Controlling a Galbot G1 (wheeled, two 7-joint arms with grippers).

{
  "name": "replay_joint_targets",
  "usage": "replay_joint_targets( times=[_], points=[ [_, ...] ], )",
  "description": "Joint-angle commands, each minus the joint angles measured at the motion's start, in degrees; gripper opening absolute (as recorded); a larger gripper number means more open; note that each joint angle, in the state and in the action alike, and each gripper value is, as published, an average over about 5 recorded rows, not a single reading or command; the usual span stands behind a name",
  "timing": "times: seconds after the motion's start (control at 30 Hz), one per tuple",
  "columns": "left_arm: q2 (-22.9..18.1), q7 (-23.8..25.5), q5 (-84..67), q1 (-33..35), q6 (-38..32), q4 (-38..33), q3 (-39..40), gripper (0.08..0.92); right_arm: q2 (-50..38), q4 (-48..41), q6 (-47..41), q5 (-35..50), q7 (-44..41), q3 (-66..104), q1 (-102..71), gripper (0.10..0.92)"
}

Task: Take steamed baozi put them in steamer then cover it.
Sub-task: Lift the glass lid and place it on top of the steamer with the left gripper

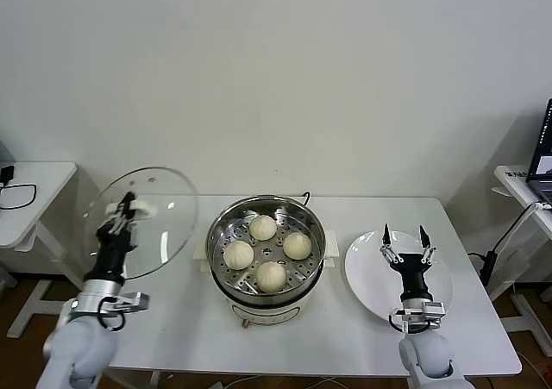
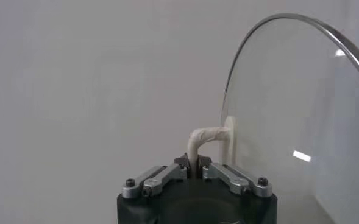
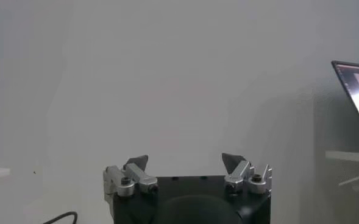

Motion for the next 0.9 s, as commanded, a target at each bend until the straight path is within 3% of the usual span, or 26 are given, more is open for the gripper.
replay_joint_targets(
  times=[0.03,0.4,0.6,0.9],
  points=[
    [-2.8,11.3,6.0,-8.3,18.3,-13.7,25.5,0.188,1.0,-0.9,-0.9,-0.9,0.3,0.4,0.3,0.823],
    [-9.2,20.1,18.2,-16.2,25.1,-1.6,36.6,0.188,2.3,-1.9,-0.9,-1.6,0.3,1.3,0.7,0.823],
    [-11.2,21.2,22.9,-17.4,25.5,3.0,38.0,0.188,2.6,-2.0,-0.8,-1.9,0.3,1.8,0.6,0.823],
    [-12.8,21.4,26.5,-17.0,25.5,4.0,38.3,0.188,2.8,-2.6,-0.8,-2.2,0.2,2.0,0.8,0.823]
  ],
)
